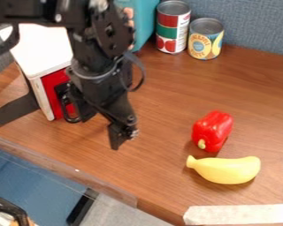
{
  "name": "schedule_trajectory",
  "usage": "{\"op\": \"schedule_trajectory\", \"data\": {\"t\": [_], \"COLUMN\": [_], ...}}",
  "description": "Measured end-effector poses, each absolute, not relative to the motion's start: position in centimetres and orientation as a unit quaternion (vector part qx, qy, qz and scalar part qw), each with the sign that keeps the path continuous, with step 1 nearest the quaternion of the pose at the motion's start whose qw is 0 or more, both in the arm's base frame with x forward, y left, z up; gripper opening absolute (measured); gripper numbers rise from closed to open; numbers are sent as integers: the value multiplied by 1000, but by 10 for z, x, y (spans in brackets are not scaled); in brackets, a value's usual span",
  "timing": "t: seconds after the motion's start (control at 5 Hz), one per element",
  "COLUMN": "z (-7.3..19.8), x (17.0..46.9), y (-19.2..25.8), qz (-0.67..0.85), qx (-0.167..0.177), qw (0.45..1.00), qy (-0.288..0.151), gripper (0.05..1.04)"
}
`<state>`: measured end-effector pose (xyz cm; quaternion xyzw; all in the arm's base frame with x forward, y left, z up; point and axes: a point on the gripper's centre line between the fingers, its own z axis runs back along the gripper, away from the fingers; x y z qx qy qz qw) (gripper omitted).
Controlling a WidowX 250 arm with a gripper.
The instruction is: Open the drawer
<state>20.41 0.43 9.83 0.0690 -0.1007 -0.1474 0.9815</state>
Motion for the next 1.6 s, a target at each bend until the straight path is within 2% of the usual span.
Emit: {"op": "schedule_trajectory", "data": {"t": [0.4,0.8,1.4,1.6], "z": [78,66,43,33], "x": [227,245,274,272], "y": [30,47,68,68], "qz": [-191,-203,-186,-178], "qx": [96,111,113,108], "qw": [970,966,970,974], "qy": [-119,-120,-107,-93], "gripper": [999,999,999,969]}}
